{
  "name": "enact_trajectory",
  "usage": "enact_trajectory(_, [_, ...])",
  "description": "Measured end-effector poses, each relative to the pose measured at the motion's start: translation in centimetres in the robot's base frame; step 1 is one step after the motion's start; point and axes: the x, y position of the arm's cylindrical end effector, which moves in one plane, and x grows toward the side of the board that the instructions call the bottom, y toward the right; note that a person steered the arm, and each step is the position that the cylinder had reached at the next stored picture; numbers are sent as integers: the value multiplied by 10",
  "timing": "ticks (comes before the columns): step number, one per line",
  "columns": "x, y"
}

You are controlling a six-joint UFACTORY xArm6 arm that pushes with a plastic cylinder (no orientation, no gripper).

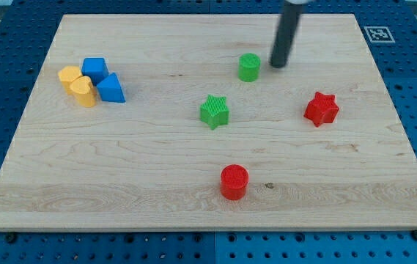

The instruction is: Push the green circle slightly down

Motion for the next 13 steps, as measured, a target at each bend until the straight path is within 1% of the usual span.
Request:
enact_trajectory(1, [-31, -25])
enact_trajectory(3, [-30, -63])
enact_trajectory(7, [-11, -48])
enact_trajectory(10, [4, -21])
enact_trajectory(13, [41, -21])
